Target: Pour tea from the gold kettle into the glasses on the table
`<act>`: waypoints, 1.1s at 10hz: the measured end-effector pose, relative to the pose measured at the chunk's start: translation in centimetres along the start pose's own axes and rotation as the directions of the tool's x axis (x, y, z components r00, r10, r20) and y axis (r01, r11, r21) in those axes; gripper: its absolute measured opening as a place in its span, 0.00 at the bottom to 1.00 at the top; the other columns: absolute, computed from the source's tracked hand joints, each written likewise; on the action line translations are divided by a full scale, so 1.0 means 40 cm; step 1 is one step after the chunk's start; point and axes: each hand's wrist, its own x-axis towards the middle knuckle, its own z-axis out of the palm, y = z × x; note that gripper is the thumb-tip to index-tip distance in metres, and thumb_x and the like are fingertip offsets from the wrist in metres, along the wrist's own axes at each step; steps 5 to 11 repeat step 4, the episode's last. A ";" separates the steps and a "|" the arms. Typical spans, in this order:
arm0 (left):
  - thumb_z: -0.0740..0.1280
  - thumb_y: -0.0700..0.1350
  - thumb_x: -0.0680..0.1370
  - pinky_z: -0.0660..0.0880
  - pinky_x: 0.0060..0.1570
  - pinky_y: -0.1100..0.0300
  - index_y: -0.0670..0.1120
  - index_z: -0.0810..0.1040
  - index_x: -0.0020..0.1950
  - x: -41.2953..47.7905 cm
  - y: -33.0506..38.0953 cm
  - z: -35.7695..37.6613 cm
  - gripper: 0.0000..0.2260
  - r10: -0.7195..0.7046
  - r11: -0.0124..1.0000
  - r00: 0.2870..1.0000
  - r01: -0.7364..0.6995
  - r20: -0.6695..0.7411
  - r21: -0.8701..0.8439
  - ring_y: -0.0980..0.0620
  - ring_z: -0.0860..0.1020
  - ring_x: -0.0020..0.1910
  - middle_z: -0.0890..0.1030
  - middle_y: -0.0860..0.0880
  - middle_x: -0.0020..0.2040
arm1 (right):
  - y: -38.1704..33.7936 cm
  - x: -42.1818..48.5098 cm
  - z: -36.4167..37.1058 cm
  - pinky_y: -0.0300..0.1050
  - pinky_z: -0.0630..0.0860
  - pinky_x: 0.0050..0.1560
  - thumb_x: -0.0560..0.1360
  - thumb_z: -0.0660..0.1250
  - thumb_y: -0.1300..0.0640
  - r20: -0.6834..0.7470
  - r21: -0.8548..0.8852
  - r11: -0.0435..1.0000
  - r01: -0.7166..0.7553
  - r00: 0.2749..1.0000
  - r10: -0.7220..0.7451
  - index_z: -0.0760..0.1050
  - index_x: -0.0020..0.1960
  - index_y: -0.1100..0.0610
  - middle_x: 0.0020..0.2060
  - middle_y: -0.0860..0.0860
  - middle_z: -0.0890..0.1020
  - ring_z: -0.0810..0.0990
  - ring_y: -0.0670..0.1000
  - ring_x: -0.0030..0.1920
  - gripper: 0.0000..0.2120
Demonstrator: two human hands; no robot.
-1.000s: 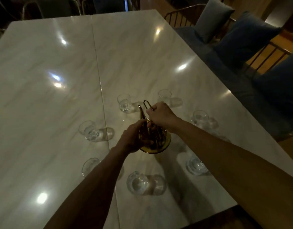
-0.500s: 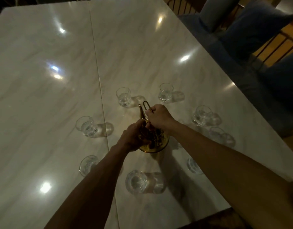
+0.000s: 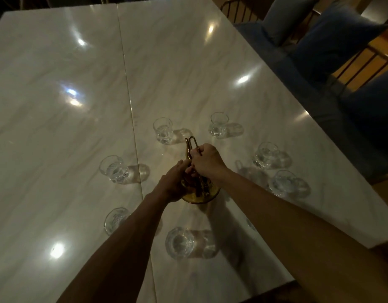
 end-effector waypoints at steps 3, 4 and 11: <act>0.78 0.48 0.71 0.70 0.69 0.41 0.50 0.50 0.83 -0.050 0.059 -0.070 0.49 -0.042 0.996 0.999 0.044 -0.028 0.075 0.43 0.67 0.76 0.64 0.47 0.80 | -0.030 -0.038 -0.019 0.45 0.74 0.55 0.78 0.64 0.49 -0.058 -0.329 0.943 0.040 0.996 -0.063 0.64 0.71 0.59 0.64 0.57 0.75 0.76 0.56 0.61 0.25; 0.76 0.48 0.74 0.60 0.76 0.41 0.47 0.48 0.83 -0.066 0.097 -0.118 0.48 -0.070 0.987 0.995 0.080 -0.076 0.136 0.43 0.59 0.80 0.56 0.46 0.82 | -0.056 -0.056 -0.033 0.48 0.74 0.60 0.78 0.64 0.49 -0.075 -0.433 0.898 0.081 0.989 -0.125 0.62 0.73 0.59 0.67 0.59 0.72 0.74 0.57 0.65 0.28; 0.76 0.48 0.74 0.60 0.76 0.41 0.47 0.48 0.83 -0.066 0.097 -0.118 0.48 -0.070 0.987 0.995 0.080 -0.076 0.136 0.43 0.59 0.80 0.56 0.46 0.82 | -0.056 -0.056 -0.033 0.48 0.74 0.60 0.78 0.64 0.49 -0.075 -0.433 0.898 0.081 0.989 -0.125 0.62 0.73 0.59 0.67 0.59 0.72 0.74 0.57 0.65 0.28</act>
